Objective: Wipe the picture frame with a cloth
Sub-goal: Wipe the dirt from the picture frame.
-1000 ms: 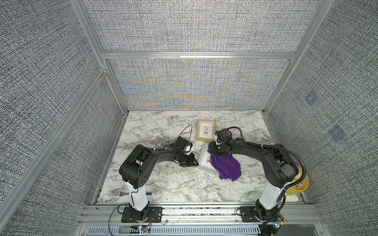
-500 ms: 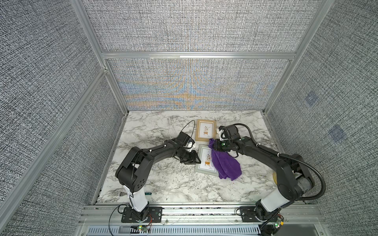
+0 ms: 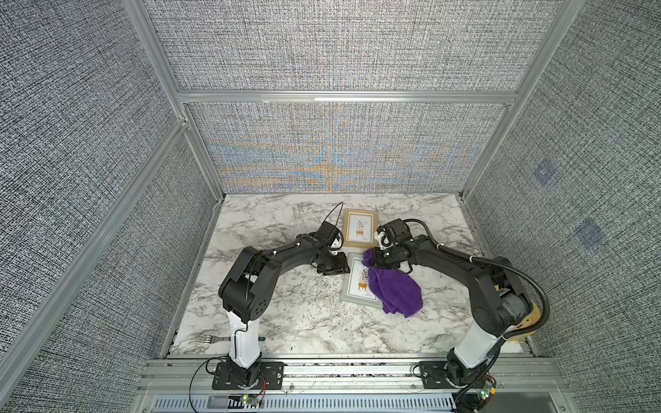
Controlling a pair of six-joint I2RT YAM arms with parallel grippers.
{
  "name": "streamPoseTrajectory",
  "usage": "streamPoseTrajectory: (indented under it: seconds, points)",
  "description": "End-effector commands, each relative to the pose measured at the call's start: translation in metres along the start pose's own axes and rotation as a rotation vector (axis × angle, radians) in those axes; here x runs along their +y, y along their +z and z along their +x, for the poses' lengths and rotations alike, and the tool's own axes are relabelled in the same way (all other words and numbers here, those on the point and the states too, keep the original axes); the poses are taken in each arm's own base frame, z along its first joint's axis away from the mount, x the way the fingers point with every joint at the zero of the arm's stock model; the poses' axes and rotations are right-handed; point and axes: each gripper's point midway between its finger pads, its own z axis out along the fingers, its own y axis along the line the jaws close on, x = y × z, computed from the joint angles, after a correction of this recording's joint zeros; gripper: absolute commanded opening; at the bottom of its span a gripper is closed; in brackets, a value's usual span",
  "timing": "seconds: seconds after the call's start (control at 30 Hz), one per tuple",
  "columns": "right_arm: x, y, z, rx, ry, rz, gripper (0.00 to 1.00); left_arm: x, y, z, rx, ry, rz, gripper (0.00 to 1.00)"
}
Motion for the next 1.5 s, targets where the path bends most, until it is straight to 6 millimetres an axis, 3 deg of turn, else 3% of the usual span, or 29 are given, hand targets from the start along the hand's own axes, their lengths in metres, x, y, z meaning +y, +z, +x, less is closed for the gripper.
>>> streamPoseTrajectory:
  seconds: [0.0, 0.17, 0.27, 0.33, 0.43, 0.57, 0.7, 0.8, 0.9, 1.17, 1.47]
  points:
    - [0.013, 0.008, 0.009, 0.065, -0.012, -0.08, 0.02, 0.001, 0.005, -0.004, 0.003, -0.011, -0.006, 0.43]
    - [0.007, 0.011, 0.018, 0.117, -0.005, -0.054, 0.2, 0.001, 0.009, -0.006, 0.008, -0.019, -0.007, 0.42]
    - [0.0, -0.005, 0.012, 0.093, -0.012, 0.031, 0.37, 0.01, 0.02, -0.003, 0.034, -0.035, -0.029, 0.41]
    - [0.012, -0.02, 0.006, 0.058, -0.043, 0.027, 0.47, 0.013, 0.02, -0.004, 0.028, -0.038, -0.05, 0.41]
    - [0.011, -0.032, 0.002, 0.017, -0.059, 0.104, 0.56, 0.015, 0.021, -0.005, 0.025, -0.044, -0.056, 0.42]
    - [0.003, -0.026, -0.001, 0.008, -0.052, 0.155, 0.58, 0.017, 0.024, -0.004, 0.027, -0.048, -0.059, 0.38]
    - [0.005, -0.013, -0.01, 0.006, -0.056, 0.164, 0.57, 0.018, 0.023, -0.003, 0.026, -0.044, -0.061, 0.3]
    - [0.003, 0.003, -0.014, 0.02, -0.061, 0.19, 0.51, 0.019, 0.025, -0.002, 0.033, -0.046, -0.061, 0.25]
    - [-0.001, 0.02, -0.008, 0.058, -0.08, 0.231, 0.44, 0.02, 0.027, -0.002, 0.037, -0.051, -0.065, 0.22]
    - [-0.002, 0.05, 0.009, 0.047, -0.218, 0.287, 0.4, 0.025, 0.031, 0.005, 0.058, -0.055, -0.073, 0.2]
    - [-0.016, 0.047, -0.002, -0.087, -0.208, 0.362, 0.02, 0.037, 0.036, 0.018, 0.103, -0.074, -0.105, 0.19]
